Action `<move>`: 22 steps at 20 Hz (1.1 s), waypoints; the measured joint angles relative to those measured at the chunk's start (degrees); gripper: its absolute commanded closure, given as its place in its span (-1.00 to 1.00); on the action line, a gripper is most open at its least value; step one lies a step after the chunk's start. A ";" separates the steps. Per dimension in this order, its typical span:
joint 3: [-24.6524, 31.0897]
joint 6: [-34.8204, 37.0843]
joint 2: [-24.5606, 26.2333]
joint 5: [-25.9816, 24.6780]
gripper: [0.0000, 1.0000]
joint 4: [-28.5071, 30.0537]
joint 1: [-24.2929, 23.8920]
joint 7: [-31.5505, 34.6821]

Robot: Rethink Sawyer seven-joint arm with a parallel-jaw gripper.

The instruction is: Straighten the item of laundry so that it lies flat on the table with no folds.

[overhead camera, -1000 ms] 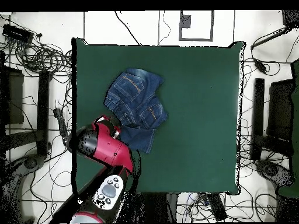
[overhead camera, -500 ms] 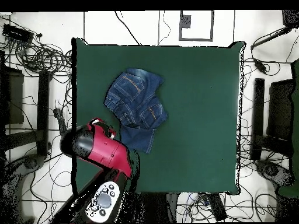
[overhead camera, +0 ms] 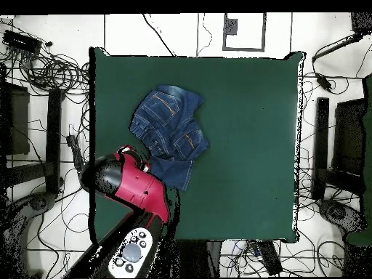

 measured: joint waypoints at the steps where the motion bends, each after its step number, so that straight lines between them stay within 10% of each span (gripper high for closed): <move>1: -0.30 0.00 0.20 0.00 -1.00 -0.07 0.00 0.00; 22: -2.75 -2.44 9.27 0.01 -1.00 -4.69 1.03 0.00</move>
